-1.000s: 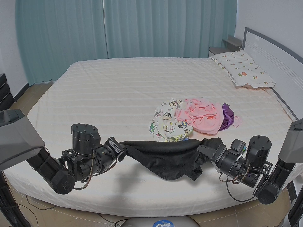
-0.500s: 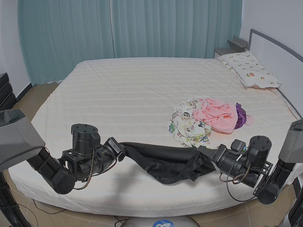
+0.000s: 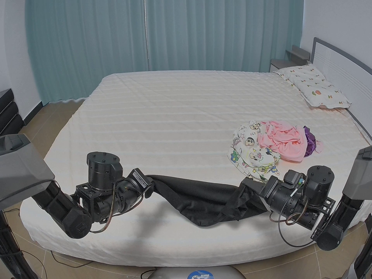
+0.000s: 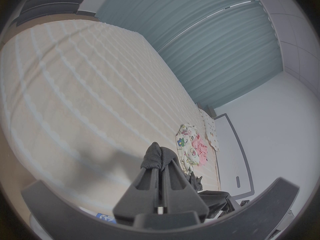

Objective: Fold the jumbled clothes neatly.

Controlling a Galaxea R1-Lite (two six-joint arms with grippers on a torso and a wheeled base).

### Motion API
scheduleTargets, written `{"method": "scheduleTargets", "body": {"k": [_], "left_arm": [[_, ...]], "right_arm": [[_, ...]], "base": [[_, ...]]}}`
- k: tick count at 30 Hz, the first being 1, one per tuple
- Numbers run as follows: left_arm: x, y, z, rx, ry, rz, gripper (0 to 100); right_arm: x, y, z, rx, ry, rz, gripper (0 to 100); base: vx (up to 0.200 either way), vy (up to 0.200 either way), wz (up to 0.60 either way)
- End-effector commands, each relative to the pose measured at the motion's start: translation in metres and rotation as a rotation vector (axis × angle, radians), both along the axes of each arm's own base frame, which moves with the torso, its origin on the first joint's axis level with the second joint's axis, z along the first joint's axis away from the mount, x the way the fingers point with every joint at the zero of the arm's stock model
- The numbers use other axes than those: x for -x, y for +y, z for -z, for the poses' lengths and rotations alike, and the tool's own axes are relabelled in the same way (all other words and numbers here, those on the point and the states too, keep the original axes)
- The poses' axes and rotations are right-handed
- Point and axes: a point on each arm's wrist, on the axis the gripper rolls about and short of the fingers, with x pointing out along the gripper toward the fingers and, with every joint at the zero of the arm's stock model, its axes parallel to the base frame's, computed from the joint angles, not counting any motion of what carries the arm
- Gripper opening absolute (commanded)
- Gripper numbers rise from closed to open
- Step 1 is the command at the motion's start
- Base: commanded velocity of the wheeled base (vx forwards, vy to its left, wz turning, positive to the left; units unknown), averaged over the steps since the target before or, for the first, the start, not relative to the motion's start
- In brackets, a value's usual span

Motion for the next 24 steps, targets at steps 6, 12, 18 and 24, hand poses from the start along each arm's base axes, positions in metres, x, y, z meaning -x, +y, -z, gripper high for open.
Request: {"method": "scheduleTargets", "body": {"k": [6, 12, 18, 24], "left_arm": [[0.006, 0.004, -0.004, 0.000, -0.004, -0.005, 0], [0.007, 0.007, -0.002, -0.004, 0.004, -0.013, 0], [0.007, 0.011, -0.005, 0.000, -0.002, -0.022, 0], [0.007, 0.008, -0.005, 0.001, -0.002, -0.012, 0]], "right_arm": [[0.003, 0.005, -0.008, -0.021, -0.039, -0.021, 0], [-0.002, 0.006, -0.005, -0.017, -0.035, -0.018, 0], [-0.007, 0.006, -0.006, -0.021, -0.048, -0.009, 0], [-0.015, 0.003, -0.005, -0.005, -0.069, 0.008, 0]], "base": [[0.000, 0.200, 0.00], [0.000, 0.200, 0.00], [0.000, 0.167, 0.00], [-0.033, 0.000, 0.00]]}}
